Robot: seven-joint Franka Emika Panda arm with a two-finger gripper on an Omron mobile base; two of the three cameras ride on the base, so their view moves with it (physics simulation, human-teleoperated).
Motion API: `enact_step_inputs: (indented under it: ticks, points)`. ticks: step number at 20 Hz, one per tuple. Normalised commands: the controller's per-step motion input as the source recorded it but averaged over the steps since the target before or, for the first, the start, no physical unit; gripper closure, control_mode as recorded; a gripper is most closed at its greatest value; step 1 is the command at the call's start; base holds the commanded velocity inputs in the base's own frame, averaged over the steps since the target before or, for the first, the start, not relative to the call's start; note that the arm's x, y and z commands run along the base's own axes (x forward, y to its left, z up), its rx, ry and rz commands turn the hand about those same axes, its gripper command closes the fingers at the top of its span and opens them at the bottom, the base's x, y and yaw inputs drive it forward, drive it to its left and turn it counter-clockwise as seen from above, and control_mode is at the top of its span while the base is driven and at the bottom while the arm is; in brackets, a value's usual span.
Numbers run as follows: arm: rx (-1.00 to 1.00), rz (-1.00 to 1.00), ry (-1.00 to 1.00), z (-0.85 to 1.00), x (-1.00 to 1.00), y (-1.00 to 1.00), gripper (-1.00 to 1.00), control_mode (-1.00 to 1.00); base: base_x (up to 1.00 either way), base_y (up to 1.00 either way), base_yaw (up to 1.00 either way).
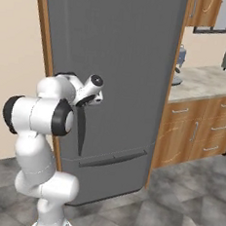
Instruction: Move the hot dog bun to the plate on the dining table and place the condiment next to that plate. Then navigate to the fridge and take the sausage and place it on the plate as well.
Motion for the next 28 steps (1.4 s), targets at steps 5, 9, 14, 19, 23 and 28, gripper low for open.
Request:
enact_step_inputs:
  ticks: [5, 9, 14, 19, 23, 28]
  points:
    - [0.03, 0.03, 0.01, -0.23, 0.51, 0.17, -1.00, -1.00, 0.00, 0.00, 0.00]
    - [0.02, 0.01, 0.03, -0.42, 0.09, 0.42, -1.00, -1.00, 0.00, 0.00, 0.00]
    - [0.00, 0.00, 0.02, -0.36, 0.06, 0.41, 1.00, -1.00, 0.00, 0.00, 0.00]
    - [0.00, 0.00, -0.01, -0.12, -0.22, -0.17, 1.00, -1.00, 0.00, 0.00, 0.00]
    - [0.00, 0.00, 0.00, -0.03, -0.24, -0.60, 1.00, -1.00, 0.00, 0.00, 0.00]
    - [-0.01, 0.00, 0.00, -0.07, -0.49, -0.98, 1.00, -1.00, 0.00, 0.00, 0.00]
